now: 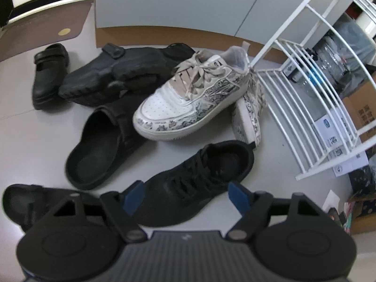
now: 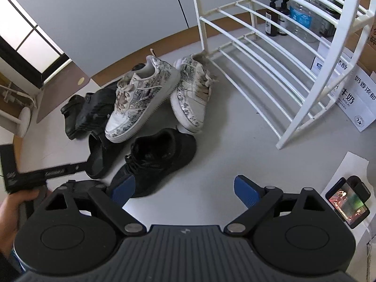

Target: Organize scattered shoes

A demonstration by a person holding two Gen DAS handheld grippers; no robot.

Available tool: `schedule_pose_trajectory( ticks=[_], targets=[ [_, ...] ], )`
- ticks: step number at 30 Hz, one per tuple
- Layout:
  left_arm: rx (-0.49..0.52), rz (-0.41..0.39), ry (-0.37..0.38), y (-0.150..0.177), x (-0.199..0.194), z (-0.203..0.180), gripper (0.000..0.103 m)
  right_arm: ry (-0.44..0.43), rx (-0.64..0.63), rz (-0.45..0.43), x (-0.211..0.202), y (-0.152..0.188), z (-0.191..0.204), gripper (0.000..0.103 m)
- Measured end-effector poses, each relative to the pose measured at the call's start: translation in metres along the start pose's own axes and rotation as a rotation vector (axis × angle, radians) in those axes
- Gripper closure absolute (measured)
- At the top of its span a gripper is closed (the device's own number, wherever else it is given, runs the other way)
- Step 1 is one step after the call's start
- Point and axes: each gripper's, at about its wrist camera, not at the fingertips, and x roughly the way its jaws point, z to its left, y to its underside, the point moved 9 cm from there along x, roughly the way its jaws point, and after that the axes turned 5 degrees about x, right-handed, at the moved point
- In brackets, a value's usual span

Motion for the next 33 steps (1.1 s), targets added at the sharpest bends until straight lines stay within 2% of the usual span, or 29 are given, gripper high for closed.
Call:
schedule_pose_trajectory(
  ticks=[8,15,25,29,31,33],
  targets=[
    [-0.022,0.028,-0.002,-0.004,0.050,0.010,0.022,0.022,0.012,0.018,0.000,-0.005,-0.025,0.008],
    [0.010,0.045,0.017,-0.005,0.091,0.011,0.022,0.037,0.025,0.032,-0.001,-0.011,-0.043,0.008],
    [0.092,0.040,0.022,-0.011,0.122,0.007,0.020,0.057,0.042,0.051,-0.003,-0.020,-0.069,0.008],
    [0.096,0.053,0.014,-0.009,0.137,0.010,0.021,0.026,0.053,0.018,-0.012,-0.030,-0.067,0.008],
    [0.090,0.056,0.013,-0.009,0.144,0.011,0.026,0.016,0.050,0.004,-0.014,-0.035,-0.063,0.008],
    [0.088,0.057,0.017,-0.009,0.149,0.009,0.040,0.005,0.050,-0.004,-0.016,-0.039,-0.060,0.008]
  ],
)
